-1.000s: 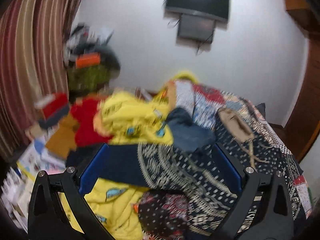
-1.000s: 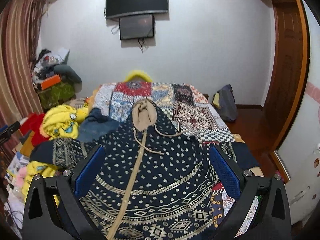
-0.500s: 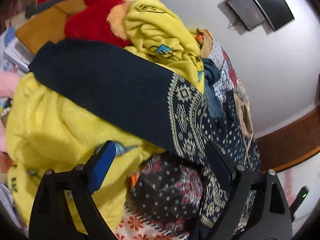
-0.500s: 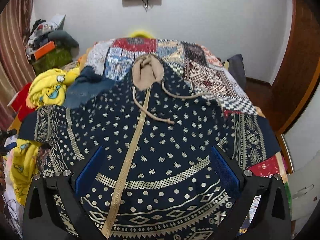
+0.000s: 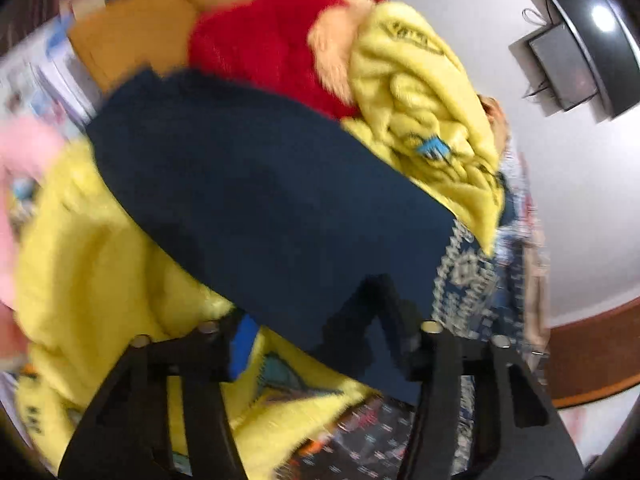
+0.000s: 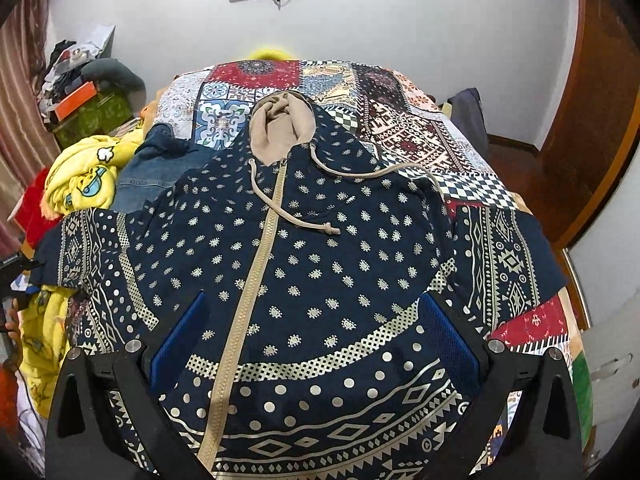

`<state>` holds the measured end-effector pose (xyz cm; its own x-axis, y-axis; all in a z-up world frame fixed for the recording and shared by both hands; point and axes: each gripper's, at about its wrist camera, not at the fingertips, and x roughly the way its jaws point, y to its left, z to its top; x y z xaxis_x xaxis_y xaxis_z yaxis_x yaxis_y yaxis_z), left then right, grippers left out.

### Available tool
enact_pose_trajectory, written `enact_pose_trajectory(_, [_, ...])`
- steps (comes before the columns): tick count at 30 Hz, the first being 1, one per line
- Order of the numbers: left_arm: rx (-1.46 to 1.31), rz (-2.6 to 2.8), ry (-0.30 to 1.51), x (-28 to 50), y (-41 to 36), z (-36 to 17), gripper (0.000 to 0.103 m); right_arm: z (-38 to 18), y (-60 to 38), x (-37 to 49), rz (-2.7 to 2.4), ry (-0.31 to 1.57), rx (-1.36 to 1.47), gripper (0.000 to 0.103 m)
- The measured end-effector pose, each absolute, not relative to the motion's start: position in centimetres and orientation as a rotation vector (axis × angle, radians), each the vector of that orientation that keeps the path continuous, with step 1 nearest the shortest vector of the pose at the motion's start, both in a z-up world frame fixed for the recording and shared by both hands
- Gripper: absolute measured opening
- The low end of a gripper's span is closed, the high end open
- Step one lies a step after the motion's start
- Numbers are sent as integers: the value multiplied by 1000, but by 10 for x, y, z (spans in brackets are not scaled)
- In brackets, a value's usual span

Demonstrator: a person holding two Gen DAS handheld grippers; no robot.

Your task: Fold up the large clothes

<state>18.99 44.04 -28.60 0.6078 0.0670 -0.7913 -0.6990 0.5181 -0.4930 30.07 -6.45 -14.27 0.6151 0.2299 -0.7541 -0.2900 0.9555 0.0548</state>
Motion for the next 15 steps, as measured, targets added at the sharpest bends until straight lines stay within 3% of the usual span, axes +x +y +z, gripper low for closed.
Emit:
enact_pose_trajectory(4, [-621, 659, 824, 210, 420, -254, 14, -138, -74, 297, 287, 842, -57, 103])
enact_pose_trajectory(7, [-484, 663, 788, 224, 405, -220, 7, -134, -85, 296, 281, 837, -29, 103])
enact_pose_trajectory(15, [-280, 461, 631, 274, 324, -113, 3, -123, -118, 292, 262, 818, 39, 103])
